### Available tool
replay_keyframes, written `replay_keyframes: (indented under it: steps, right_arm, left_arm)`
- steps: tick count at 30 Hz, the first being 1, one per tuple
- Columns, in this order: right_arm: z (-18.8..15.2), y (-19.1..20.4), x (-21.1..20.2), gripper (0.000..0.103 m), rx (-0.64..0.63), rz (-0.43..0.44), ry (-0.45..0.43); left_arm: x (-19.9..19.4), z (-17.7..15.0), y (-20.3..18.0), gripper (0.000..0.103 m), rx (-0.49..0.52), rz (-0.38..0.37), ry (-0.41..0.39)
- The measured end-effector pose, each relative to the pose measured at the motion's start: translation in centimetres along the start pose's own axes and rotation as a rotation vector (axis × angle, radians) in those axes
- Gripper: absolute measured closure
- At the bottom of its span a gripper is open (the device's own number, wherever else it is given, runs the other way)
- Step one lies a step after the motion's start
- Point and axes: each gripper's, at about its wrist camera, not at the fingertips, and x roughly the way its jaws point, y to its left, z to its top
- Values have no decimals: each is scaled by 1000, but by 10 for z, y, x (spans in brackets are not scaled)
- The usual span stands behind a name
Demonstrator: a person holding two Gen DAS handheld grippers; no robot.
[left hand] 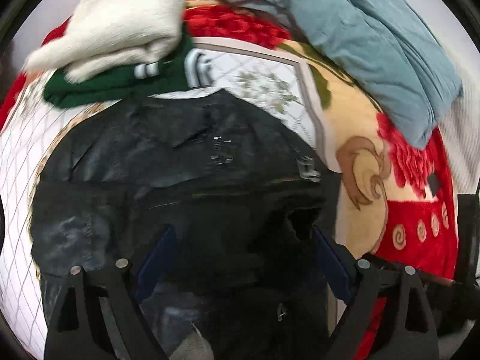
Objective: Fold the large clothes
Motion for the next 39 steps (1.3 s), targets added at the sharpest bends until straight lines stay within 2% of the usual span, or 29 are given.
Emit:
replay_keyframes:
  steps: [3, 4, 6, 9, 14, 17, 21, 22, 23, 24, 26, 31, 37, 39]
  right_arm:
    - [9, 0, 2, 17, 23, 100, 15]
    - [12, 1, 3, 17, 31, 134, 24]
    - [19, 7, 4, 17, 22, 201, 26]
    - [24, 20, 3, 17, -20, 215, 8]
    - [28, 38, 13, 17, -26, 278, 54]
    - [31, 52, 29, 17, -56, 247, 87]
    - [40, 57, 68, 19, -45, 228, 148]
    - [42, 58, 84, 25, -16, 285, 185]
    - [42, 59, 90, 49, 4, 320, 200]
    - [42, 64, 97, 55, 25, 360, 214]
    - [40, 76, 96, 55, -10, 318, 192]
    - [30, 110, 97, 55, -26, 346, 219]
    - [24, 159, 98, 56, -105, 384, 248]
    - [26, 164, 94, 63, -130, 359, 231]
  left_arm:
    - [-11, -7, 39, 12, -75, 57, -6]
    - [-16, -13, 59, 13, -102, 121, -10]
    - [-21, -22, 89, 12, -145, 180, -5]
    - [-28, -36, 139, 13, -243, 246, 15]
    - [-21, -56, 201, 12, -335, 451, 42]
    - [-11, -55, 222, 12, -361, 512, 50]
    - [11, -53, 232, 10, -342, 535, 74]
    - [16, -52, 230, 10, -319, 549, 79]
    - [21, -52, 227, 10, -294, 562, 84]
    - [22, -52, 226, 9, -280, 570, 83]
    - [26, -54, 225, 0, -242, 597, 72]
    - [25, -58, 239, 0, -208, 561, 50]
    - [20, -51, 261, 0, -194, 605, 42]
    - [19, -49, 269, 0, -201, 602, 42]
